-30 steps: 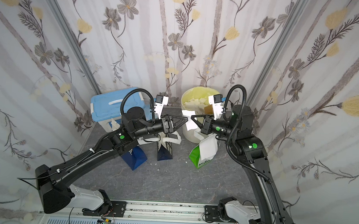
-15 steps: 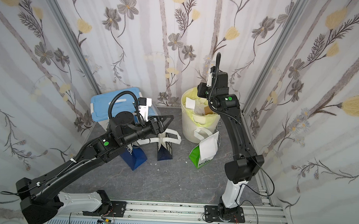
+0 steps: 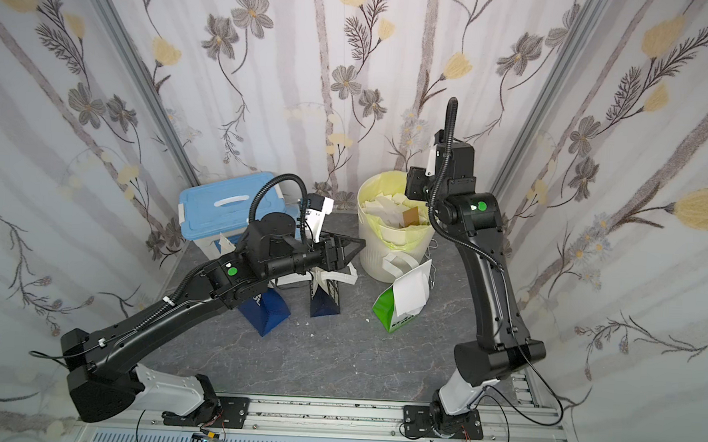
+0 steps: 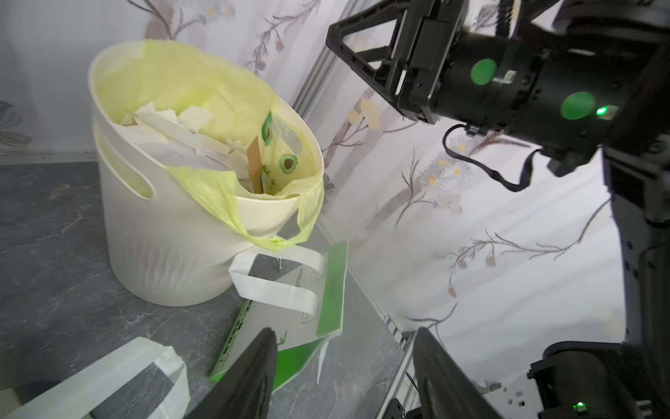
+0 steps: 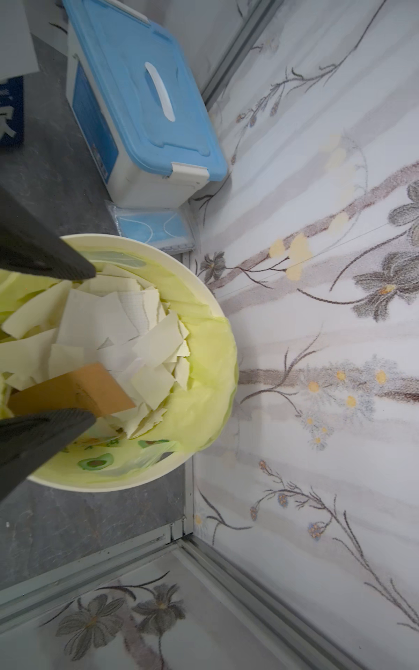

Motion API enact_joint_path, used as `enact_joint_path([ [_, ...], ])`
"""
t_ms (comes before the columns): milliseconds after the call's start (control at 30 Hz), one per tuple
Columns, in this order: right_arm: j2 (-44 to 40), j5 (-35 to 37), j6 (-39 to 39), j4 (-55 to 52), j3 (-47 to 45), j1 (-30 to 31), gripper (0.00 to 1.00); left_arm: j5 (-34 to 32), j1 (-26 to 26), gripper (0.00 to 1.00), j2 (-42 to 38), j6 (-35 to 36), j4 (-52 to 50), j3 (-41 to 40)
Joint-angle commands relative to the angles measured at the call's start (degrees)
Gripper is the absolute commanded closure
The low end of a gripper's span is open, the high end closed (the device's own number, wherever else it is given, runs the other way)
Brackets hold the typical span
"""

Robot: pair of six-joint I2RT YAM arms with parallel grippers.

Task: Shred takeout receipts and throw away
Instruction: Place the takeout receipt in the trash bin, then pick up the takeout bag at the center of the board.

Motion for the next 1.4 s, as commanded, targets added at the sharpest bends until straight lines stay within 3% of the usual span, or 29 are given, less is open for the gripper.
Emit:
enact_joint_path([
  [0, -9.46, 0.84, 1.02, 2.17, -11.32, -1.07, 0.39, 1.54, -3.11, 0.38, 3.4, 4.88, -4.24, 3.67],
  [167, -27.63, 1.1, 5.13, 6.24, -32.8, -2.87, 0.36, -2.25, -7.47, 0.38, 9.4, 8.0, -9.95, 9.17],
  [300, -36.57, 2.82, 10.66, 5.06, -43.04, -3.53, 0.36, -4.62, -9.02, 0.38, 16.36, 12.09, -18.74, 18.57],
  [500, -46.64, 3.26, 17.05, 5.47, -52.64, -3.53, 0.36, -6.98, -10.02, 0.38, 29.73, 18.79, -33.71, 37.75],
  [700, -50.76, 3.21, 17.8, 3.84, -53.31, -3.53, 0.36, -10.84, -10.09, 0.4, 41.99, 24.52, -47.22, 55.62],
  [900, -52.61, 0.61, 18.34, 2.59, -54.47, -3.58, 0.36, -12.92, -10.01, 0.57, 44.85, 27.09, -45.82, 57.68],
  [1367, -55.1, -3.12, 19.31, 0.63, -56.41, -3.53, 0.37, -11.18, -10.02, 0.95, 45.69, 25.72, -46.95, 57.63],
])
